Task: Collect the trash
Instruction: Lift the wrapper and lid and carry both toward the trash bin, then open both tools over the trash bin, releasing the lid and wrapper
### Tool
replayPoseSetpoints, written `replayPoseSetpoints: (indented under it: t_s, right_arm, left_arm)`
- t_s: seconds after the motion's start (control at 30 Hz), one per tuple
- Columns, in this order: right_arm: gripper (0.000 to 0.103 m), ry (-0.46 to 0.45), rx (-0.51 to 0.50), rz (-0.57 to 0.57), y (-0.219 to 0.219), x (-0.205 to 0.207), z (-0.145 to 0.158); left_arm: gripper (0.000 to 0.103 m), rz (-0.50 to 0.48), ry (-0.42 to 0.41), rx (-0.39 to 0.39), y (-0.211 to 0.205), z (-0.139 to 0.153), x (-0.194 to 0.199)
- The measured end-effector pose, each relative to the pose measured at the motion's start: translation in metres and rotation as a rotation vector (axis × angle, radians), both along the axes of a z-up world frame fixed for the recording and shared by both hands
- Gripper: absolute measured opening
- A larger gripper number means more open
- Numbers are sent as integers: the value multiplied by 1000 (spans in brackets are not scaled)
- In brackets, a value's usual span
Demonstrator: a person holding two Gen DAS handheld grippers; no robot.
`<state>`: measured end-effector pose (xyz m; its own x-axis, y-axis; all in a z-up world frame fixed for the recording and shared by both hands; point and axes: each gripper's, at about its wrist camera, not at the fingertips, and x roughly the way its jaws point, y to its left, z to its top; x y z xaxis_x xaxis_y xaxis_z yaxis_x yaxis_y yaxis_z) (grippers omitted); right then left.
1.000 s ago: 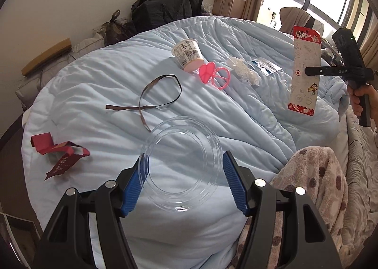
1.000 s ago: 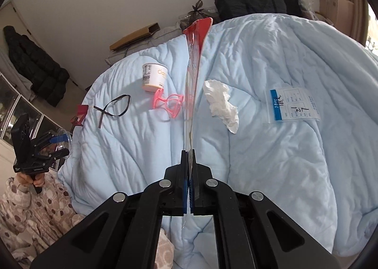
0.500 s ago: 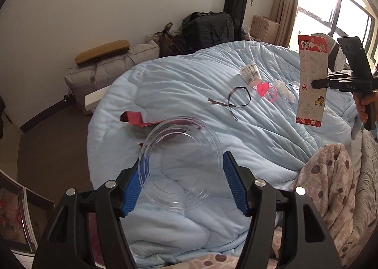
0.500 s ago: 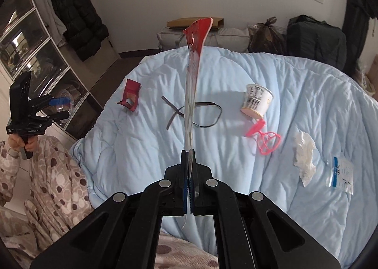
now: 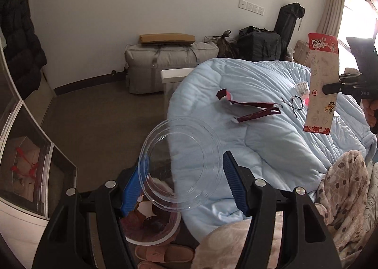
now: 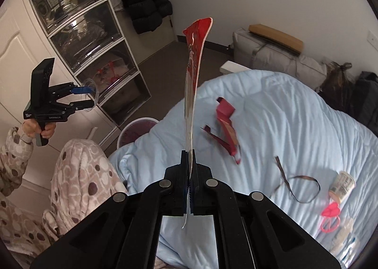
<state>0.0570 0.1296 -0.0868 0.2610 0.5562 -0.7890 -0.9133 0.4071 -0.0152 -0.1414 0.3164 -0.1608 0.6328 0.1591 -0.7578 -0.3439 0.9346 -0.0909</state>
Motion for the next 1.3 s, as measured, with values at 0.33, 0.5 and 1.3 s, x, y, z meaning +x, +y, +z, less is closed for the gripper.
replayPoseSetpoints:
  t_s: [0.33, 0.5, 1.3]
  right_arm:
    - [0, 2, -33, 153, 116, -24, -9]
    - [0, 27, -53, 186, 149, -21, -22]
    - [0, 110, -154, 387, 258, -41, -86]
  left_arm:
    - [64, 54, 78, -100, 62, -75, -28]
    - [64, 44, 120, -133, 76, -114, -15]
    - [95, 91, 255, -137, 97, -148, -49]
